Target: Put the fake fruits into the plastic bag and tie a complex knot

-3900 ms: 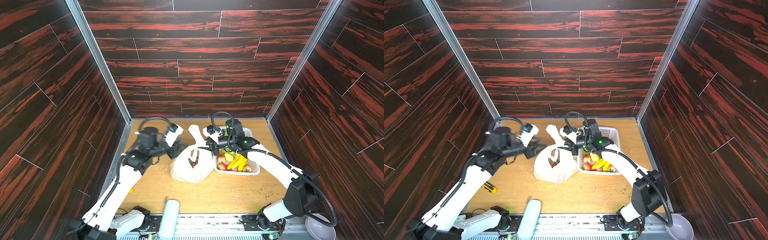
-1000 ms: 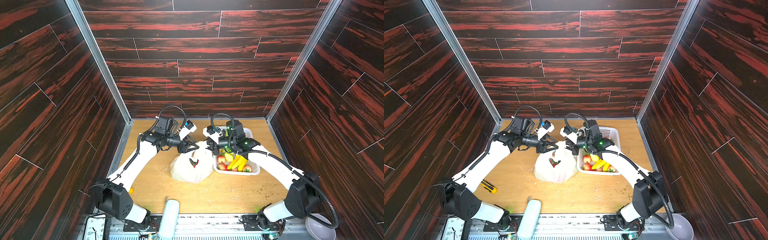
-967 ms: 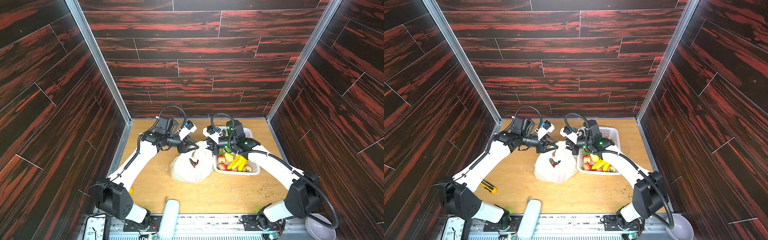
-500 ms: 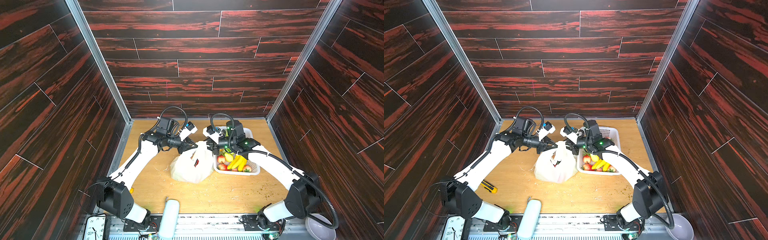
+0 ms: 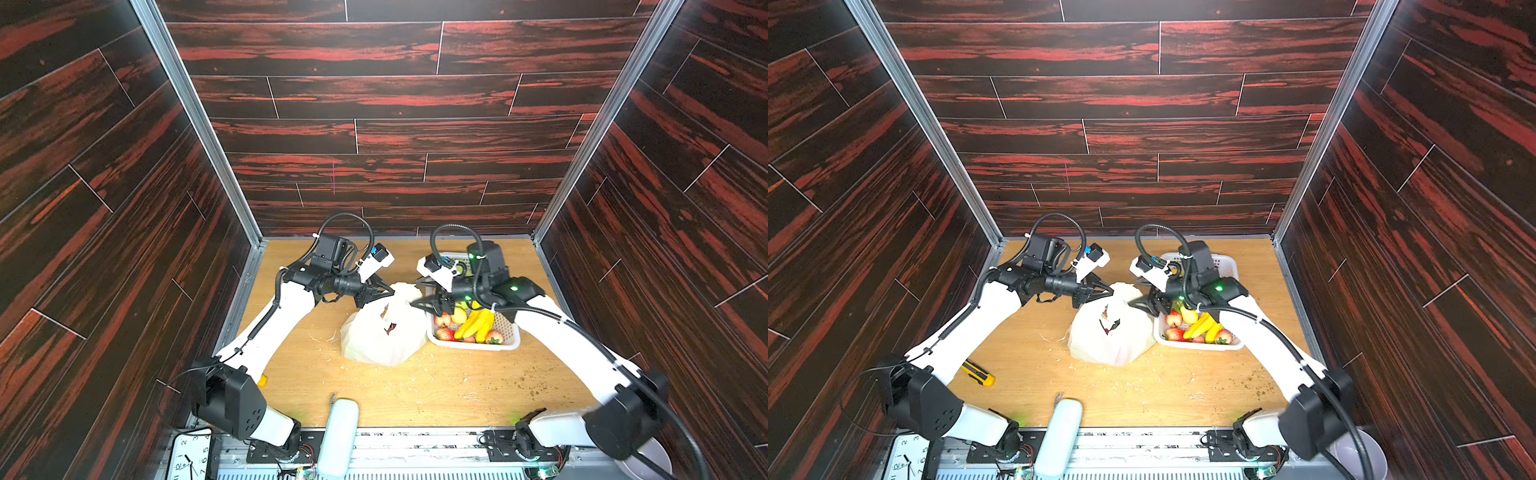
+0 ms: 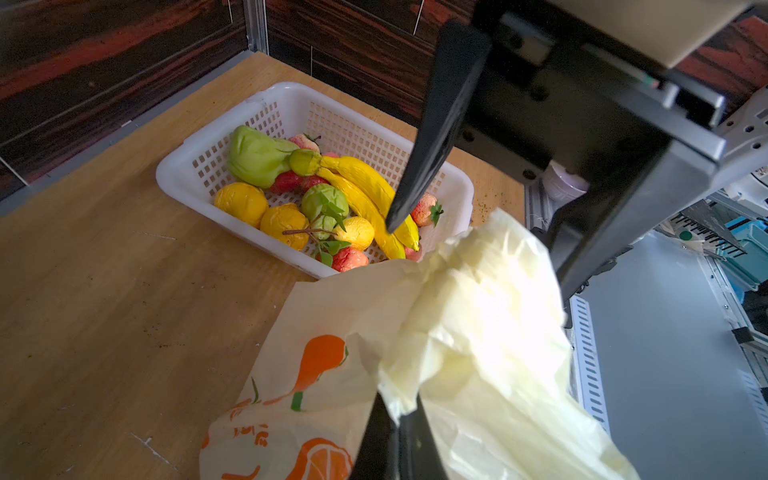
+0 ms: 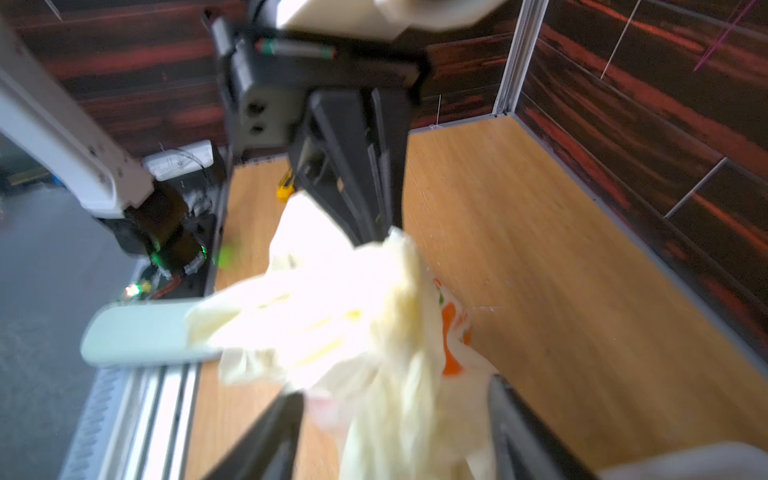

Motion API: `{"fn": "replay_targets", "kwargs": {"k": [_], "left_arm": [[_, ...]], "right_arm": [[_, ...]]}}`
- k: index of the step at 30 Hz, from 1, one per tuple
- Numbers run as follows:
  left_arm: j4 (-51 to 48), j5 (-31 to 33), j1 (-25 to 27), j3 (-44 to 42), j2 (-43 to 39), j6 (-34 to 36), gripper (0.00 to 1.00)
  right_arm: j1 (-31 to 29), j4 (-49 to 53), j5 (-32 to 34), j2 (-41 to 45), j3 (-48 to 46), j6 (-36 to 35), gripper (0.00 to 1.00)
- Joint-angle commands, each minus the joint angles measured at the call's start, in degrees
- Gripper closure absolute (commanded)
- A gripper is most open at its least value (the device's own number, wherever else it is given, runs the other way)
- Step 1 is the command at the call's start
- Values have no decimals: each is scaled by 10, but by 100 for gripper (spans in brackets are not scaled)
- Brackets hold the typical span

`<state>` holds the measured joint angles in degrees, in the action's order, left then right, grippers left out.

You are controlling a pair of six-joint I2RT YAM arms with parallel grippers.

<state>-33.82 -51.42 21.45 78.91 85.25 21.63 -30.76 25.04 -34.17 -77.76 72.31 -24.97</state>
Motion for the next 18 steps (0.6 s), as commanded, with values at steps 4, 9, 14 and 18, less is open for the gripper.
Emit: {"fn": "replay_targets", "kwargs": {"k": [4, 9, 14, 18], "left_arm": [[4, -6, 1, -3, -28, 33, 100], [4, -6, 1, -5, -27, 37, 100], [23, -7, 1, -3, -23, 41, 100], [23, -11, 1, 3, -20, 42, 100]], "right_arm": [[21, 107, 19, 48, 53, -20, 10], [22, 118, -15, 11, 101, -13, 6], [3, 145, -21, -46, 143, -18, 6], [-6, 143, -29, -79, 158, -26, 5]]}}
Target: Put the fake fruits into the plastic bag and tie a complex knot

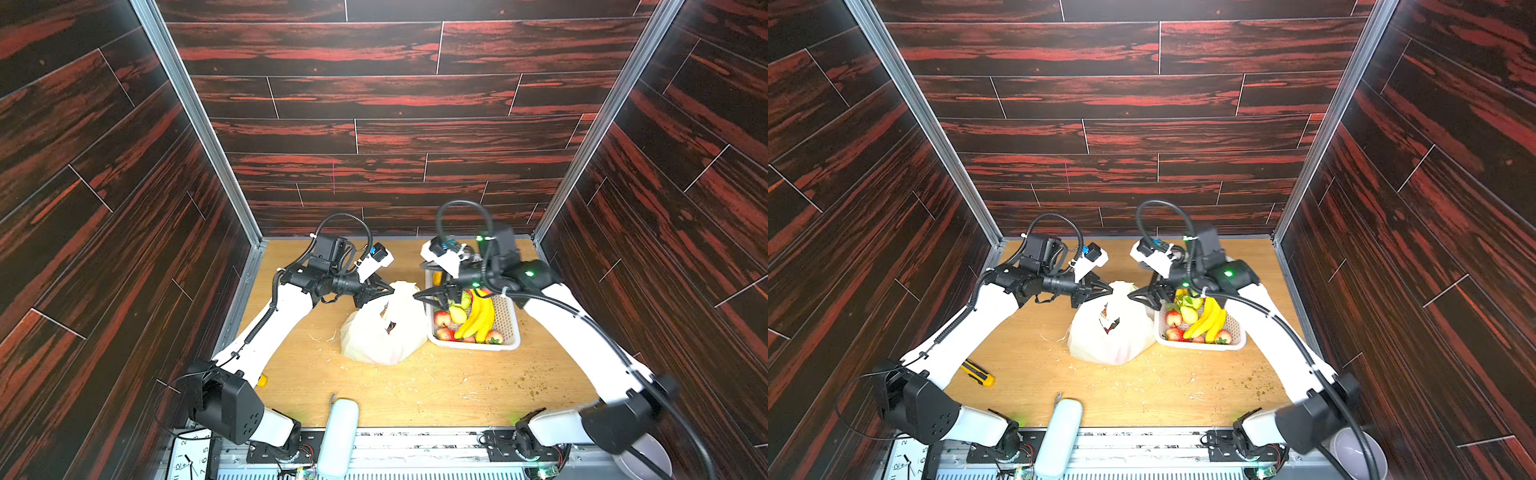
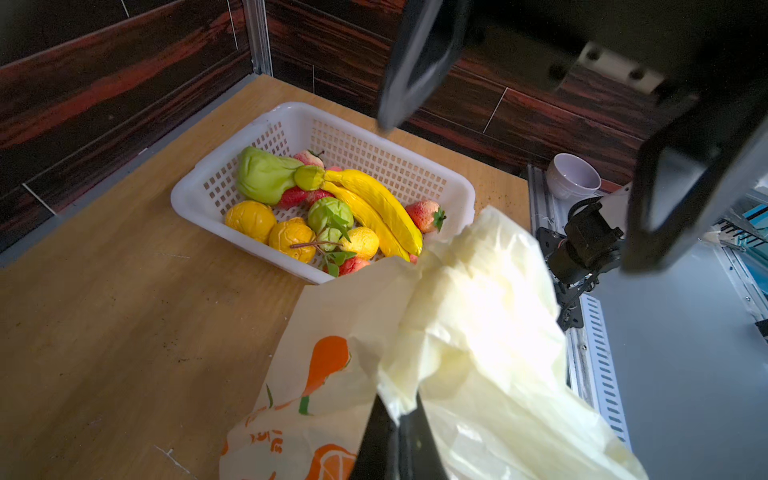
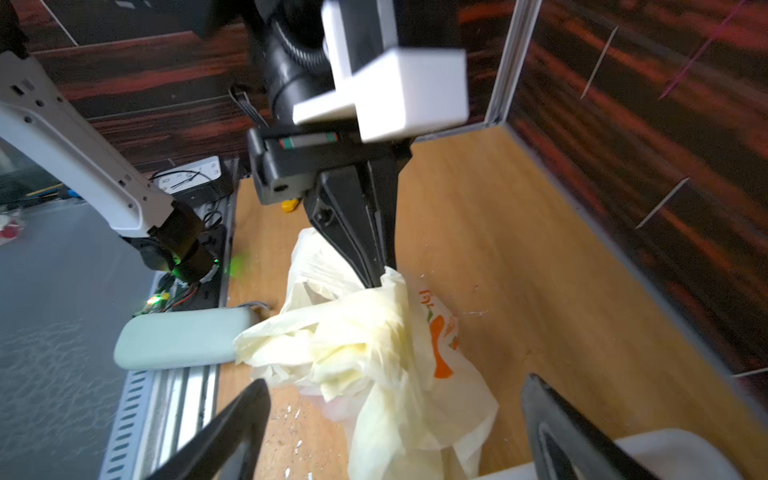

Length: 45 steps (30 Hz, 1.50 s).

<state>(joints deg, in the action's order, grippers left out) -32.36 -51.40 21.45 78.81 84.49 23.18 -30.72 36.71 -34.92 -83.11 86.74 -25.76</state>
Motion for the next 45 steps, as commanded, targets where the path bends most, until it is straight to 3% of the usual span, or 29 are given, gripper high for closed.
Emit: {"fn": "replay_targets", "kwargs": {"k": [1, 16, 32, 39, 45], "left_arm": [[8, -8, 1, 6, -13, 26, 100], [-11, -6, 2, 9, -16, 32, 100], [7, 2, 2, 10, -16, 24, 100], [16, 0, 2, 6, -21, 15, 96], [28, 7, 2, 0, -23, 9, 91]], "right_arm": [[-7, 23, -24, -29, 14, -19, 5], [-25, -43, -44, -67, -9, -9, 6], [-43, -103, -67, -89, -50, 35, 38], [-49, -163, -75, -85, -78, 73, 58], [-54, -177, -71, -80, -81, 88, 83]]}}
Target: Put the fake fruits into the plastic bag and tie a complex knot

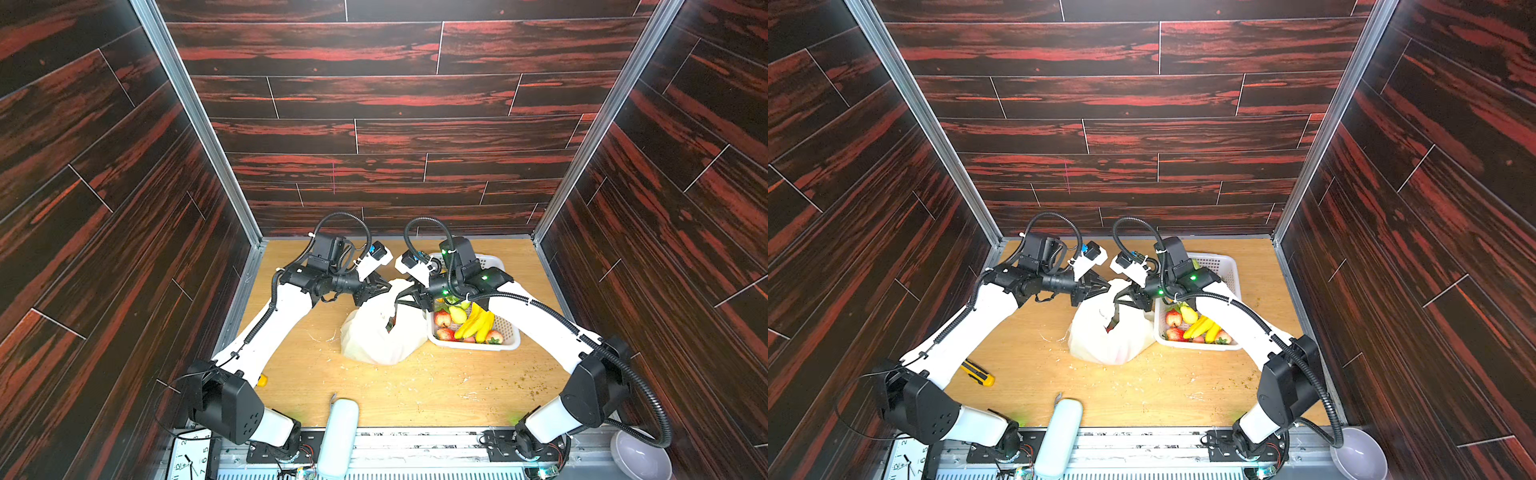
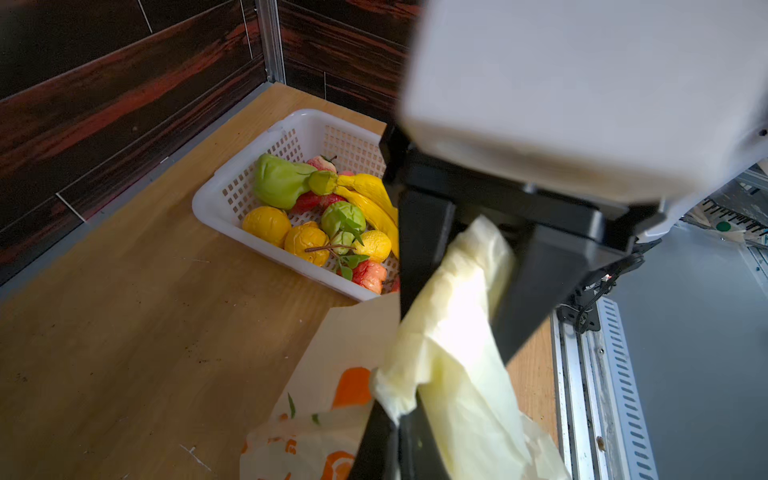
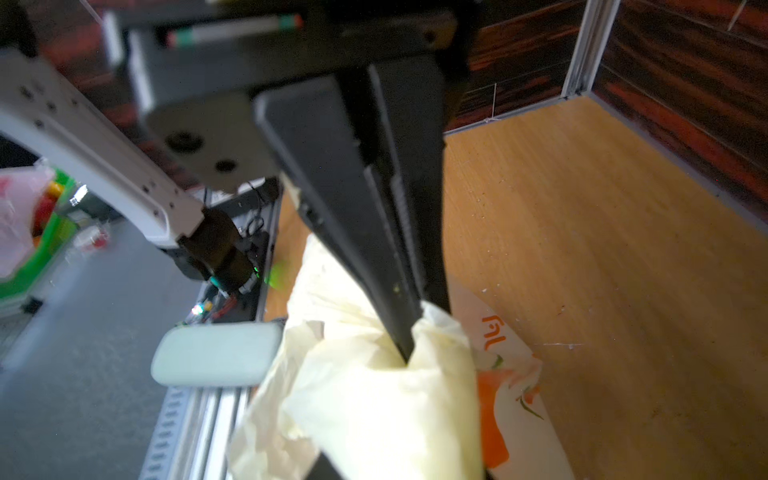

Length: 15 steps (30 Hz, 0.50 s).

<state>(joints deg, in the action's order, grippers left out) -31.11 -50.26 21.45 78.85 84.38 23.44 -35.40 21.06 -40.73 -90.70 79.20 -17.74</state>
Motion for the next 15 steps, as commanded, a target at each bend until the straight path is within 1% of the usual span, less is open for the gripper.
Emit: {"fn": "replay_targets", "kwargs": {"k": [1, 4, 5, 6, 7, 9, 11, 15], "left_arm": [[18, -3, 1, -3, -23, 5, 88], [18, 9, 2, -6, -28, 4, 83], [21, 14, 2, -8, -30, 2, 82], [29, 20, 2, -9, -34, -7, 78], [36, 28, 1, -12, -40, -14, 72], [40, 37, -1, -18, -49, -21, 67], [54, 53, -2, -28, -65, -40, 63], [115, 101, -12, -77, -114, -92, 50]], "right_arm": [[-7, -21, -10, -3, -7, 9, 87], [-7, -22, -1, 1, -8, 9, 99], [-7, -22, 2, 3, -9, 9, 100], [-7, -23, 8, 3, -10, 8, 100], [-7, -27, 15, 6, -14, 9, 100], [-7, -37, 28, 11, -21, 9, 100], [-7, -55, 43, 18, -31, 12, 100], [-7, -86, 62, 30, -47, 14, 100]]}}
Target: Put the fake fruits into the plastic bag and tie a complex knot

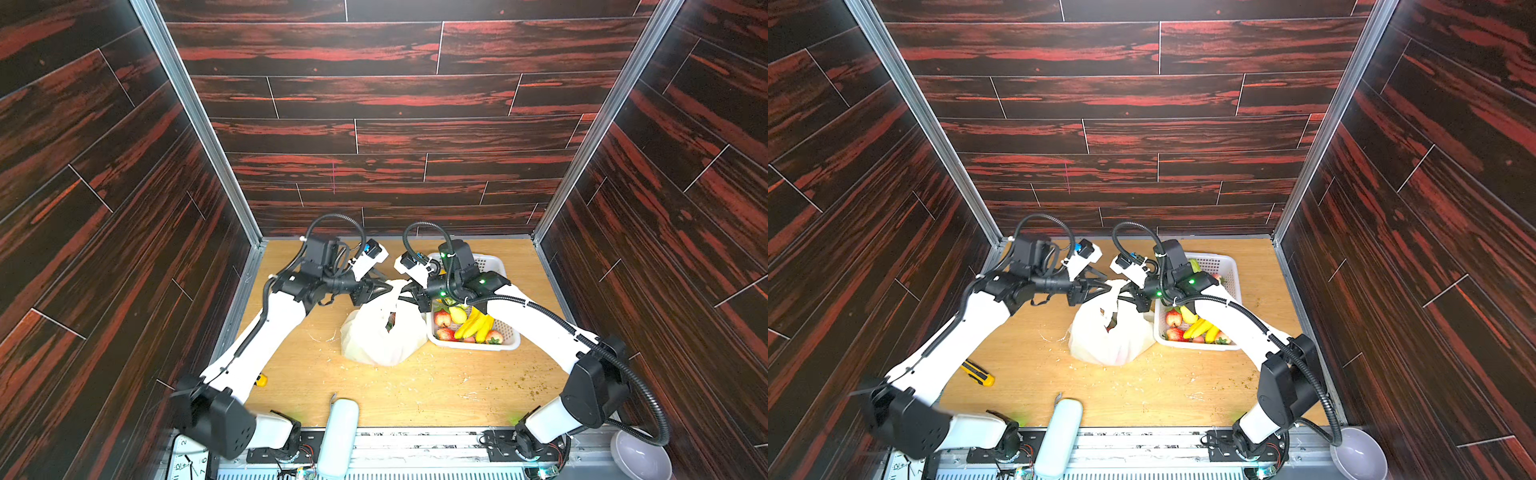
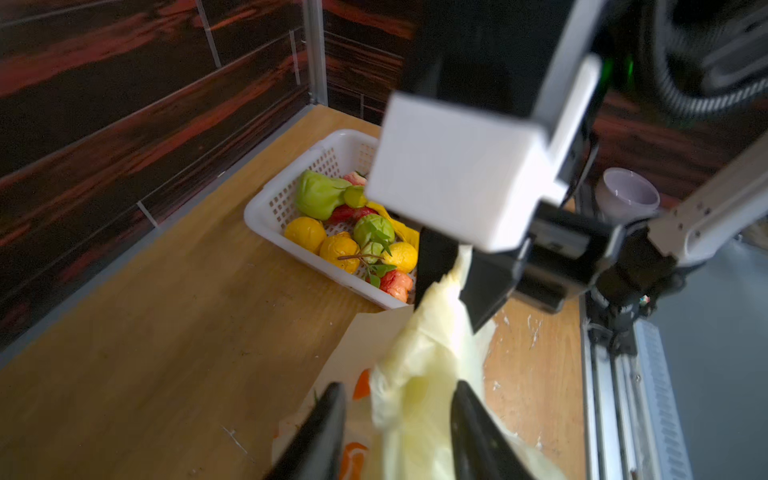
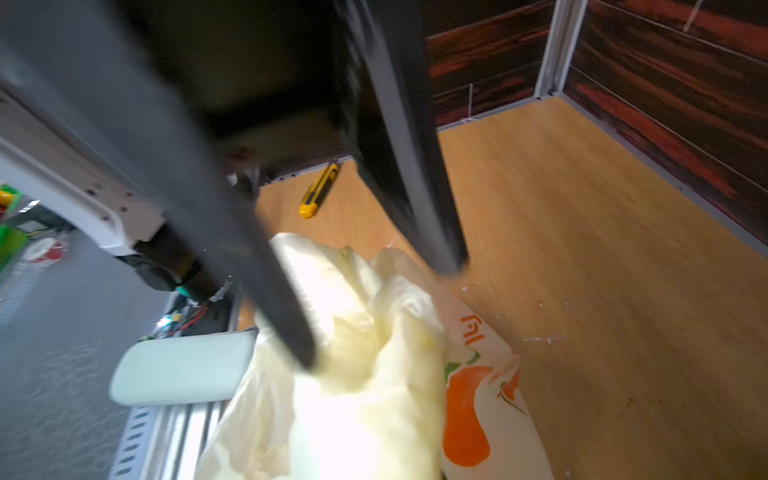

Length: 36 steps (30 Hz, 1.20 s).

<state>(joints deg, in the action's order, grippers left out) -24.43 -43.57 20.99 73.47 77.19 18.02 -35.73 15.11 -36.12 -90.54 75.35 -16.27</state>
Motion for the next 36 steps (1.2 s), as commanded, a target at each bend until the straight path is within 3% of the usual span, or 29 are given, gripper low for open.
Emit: {"fn": "replay_targets", "kwargs": {"k": [1, 6, 9, 12, 17, 24, 36], "left_arm": [[64, 49, -15, -36, -54, -52, 46], [152, 119, -67, -116, -90, -128, 42], [212, 115, -83, -164, -81, -143, 42], [269, 69, -83, -196, -58, -134, 53], [339, -40, -82, -216, -18, -113, 54], [344, -92, -72, -206, 43, -108, 54], [286, -125, -42, -198, 53, -52, 46]], "right_arm": [[-3, -33, 19, 31, -12, 1, 100], [-4, -54, 17, 39, -22, 2, 100], [-4, -62, 23, 47, -29, 2, 100], [-4, -78, 30, 56, -40, 3, 100], [-3, -86, 36, 63, -52, 6, 100], [-4, -112, 33, 71, -73, 16, 100], [-3, -128, 105, 80, -88, 3, 100]]}}
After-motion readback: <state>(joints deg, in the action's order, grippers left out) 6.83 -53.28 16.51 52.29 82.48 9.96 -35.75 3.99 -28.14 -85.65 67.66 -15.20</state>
